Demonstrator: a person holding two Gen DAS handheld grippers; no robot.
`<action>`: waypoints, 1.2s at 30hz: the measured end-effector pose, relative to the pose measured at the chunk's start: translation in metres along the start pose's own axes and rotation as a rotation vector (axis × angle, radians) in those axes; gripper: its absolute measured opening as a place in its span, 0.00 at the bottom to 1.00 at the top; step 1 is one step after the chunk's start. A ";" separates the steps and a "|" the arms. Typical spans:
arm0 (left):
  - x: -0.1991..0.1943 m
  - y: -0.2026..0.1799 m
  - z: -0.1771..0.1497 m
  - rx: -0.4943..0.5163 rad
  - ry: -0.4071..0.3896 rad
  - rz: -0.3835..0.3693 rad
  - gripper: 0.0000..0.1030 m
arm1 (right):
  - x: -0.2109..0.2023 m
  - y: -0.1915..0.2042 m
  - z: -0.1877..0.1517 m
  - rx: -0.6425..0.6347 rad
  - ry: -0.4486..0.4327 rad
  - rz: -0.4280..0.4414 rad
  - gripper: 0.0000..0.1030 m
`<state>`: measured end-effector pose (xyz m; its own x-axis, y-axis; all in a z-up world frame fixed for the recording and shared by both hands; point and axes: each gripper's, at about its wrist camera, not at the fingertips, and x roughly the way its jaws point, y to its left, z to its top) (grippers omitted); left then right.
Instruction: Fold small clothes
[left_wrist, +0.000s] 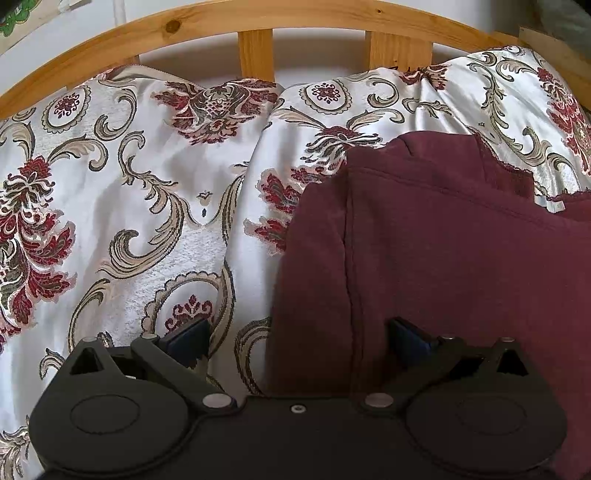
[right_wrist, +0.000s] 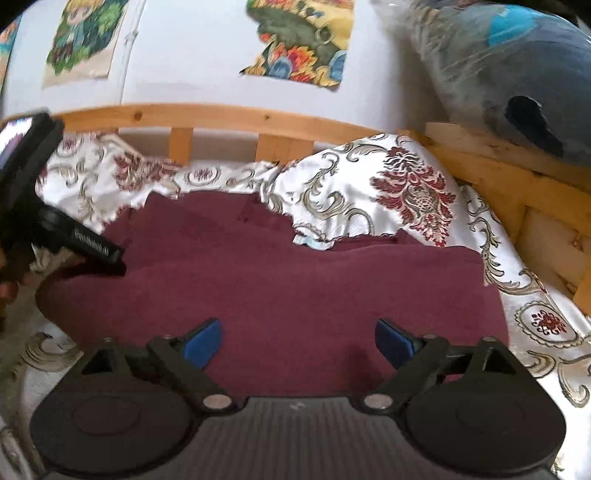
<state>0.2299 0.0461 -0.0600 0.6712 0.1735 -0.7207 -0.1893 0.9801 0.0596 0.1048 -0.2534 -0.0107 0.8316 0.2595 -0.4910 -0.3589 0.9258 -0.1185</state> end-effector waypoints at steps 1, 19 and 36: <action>-0.001 0.000 0.001 -0.001 0.002 0.000 1.00 | 0.000 0.001 -0.002 -0.001 0.005 -0.006 0.97; -0.086 0.039 -0.031 -0.198 -0.022 -0.068 0.99 | 0.010 -0.015 -0.011 0.102 0.104 0.053 1.00; -0.072 0.023 -0.071 -0.293 0.205 -0.205 0.99 | 0.011 -0.012 -0.011 0.092 0.117 0.044 1.00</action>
<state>0.1267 0.0496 -0.0554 0.5653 -0.0745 -0.8215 -0.2820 0.9185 -0.2773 0.1135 -0.2651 -0.0245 0.7589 0.2711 -0.5921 -0.3490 0.9369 -0.0183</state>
